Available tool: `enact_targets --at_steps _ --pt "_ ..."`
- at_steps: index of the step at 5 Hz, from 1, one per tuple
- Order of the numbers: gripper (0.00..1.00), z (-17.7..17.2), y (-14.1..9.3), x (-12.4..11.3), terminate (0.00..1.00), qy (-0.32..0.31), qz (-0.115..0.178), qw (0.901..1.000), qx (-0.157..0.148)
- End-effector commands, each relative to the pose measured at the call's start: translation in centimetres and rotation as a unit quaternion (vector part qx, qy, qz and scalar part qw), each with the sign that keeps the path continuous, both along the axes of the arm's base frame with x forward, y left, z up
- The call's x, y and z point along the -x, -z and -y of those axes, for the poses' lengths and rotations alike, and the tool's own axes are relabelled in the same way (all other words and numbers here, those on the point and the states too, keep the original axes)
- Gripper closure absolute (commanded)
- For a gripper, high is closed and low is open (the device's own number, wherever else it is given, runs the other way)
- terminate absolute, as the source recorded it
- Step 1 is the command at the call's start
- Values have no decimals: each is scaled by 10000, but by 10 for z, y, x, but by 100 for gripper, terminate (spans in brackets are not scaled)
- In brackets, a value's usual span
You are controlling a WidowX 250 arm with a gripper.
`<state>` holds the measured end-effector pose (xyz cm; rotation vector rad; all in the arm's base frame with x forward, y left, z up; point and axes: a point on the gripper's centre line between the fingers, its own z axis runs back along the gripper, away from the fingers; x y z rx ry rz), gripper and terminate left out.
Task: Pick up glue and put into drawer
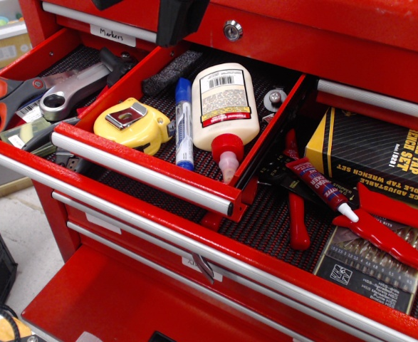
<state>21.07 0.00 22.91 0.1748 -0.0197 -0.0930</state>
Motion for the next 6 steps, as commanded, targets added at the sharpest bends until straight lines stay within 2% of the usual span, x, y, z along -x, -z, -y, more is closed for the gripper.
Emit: enact_targets --at_steps 1,2,3,4,5,6 --pt "0 0 0 0 0 0 0 10000 0" --pt "0 43 8 -21 0 -516 -14 9981 340" --pt "0 89 14 -54 0 -1349 164 9884 675" --pt "0 128 31 -81 0 -2102 442 9722 930" --pt "0 144 61 -102 0 -2827 757 9503 1065" --pt "0 146 83 -114 0 -3627 861 9213 1107"
